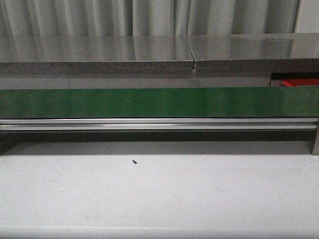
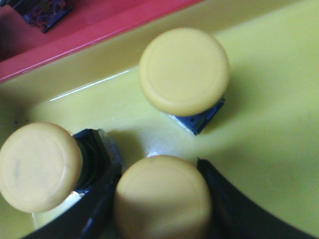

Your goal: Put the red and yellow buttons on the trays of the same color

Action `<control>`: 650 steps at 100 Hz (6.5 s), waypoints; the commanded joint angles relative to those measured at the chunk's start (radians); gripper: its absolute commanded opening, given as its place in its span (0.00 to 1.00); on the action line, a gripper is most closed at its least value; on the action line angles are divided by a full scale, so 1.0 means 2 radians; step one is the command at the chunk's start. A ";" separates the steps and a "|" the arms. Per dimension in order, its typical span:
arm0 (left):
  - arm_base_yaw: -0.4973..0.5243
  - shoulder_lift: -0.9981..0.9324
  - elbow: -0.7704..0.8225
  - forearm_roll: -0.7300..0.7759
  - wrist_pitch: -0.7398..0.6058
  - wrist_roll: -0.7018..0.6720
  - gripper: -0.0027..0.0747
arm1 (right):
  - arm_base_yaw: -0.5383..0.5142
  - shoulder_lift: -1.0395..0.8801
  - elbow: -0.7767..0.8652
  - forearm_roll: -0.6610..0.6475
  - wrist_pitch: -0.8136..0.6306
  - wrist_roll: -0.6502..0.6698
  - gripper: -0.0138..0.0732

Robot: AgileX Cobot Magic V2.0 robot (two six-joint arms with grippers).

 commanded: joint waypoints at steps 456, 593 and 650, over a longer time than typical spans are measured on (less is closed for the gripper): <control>-0.004 0.003 -0.014 -0.013 -0.015 0.000 0.01 | 0.354 -0.877 0.483 -0.460 -0.196 0.479 0.05; -0.013 -0.014 -0.012 0.109 -0.025 -0.079 0.01 | 0.354 -0.877 0.483 -0.460 -0.196 0.479 0.05; -0.017 -0.159 0.110 0.568 -0.102 -0.540 0.01 | 0.354 -0.877 0.483 -0.460 -0.196 0.479 0.05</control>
